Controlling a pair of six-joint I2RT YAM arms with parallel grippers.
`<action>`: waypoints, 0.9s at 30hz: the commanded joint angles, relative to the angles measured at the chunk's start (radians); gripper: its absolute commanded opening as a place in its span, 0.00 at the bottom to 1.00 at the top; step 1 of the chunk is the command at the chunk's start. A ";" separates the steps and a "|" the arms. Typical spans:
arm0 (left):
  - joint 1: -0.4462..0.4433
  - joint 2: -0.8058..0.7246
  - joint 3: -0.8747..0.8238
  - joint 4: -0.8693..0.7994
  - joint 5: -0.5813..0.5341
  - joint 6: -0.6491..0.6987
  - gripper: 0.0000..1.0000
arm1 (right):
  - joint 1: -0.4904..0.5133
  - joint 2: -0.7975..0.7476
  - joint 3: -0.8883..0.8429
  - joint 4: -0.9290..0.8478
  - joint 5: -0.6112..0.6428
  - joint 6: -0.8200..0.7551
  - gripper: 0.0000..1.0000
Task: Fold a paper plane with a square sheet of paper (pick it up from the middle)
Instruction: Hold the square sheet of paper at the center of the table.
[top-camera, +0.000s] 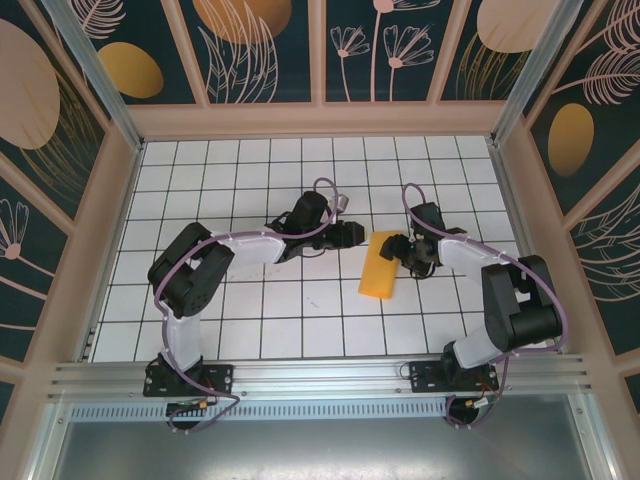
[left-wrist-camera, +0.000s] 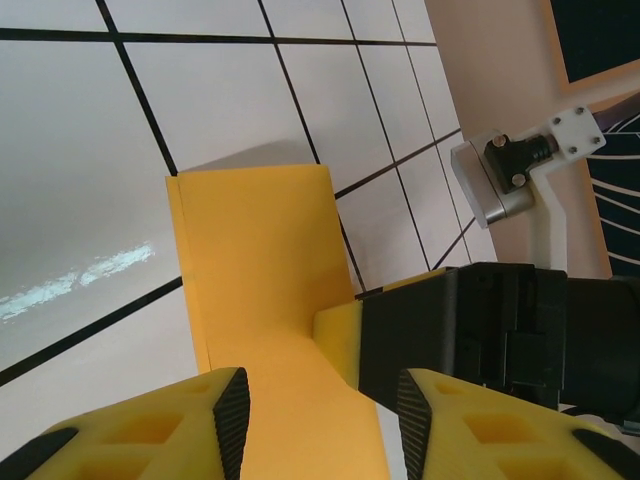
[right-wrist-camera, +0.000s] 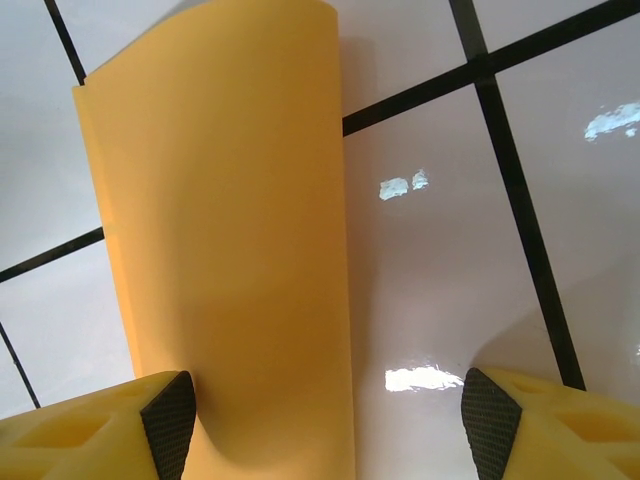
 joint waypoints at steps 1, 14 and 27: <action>-0.008 0.024 0.023 0.019 0.015 -0.014 0.45 | 0.016 0.022 0.030 0.014 0.001 0.016 0.74; -0.016 0.055 0.036 0.032 0.035 -0.039 0.29 | 0.050 0.070 0.040 -0.014 0.085 0.025 0.74; -0.044 0.136 0.107 -0.013 0.025 -0.065 0.20 | 0.057 0.093 0.039 -0.025 0.110 0.015 0.74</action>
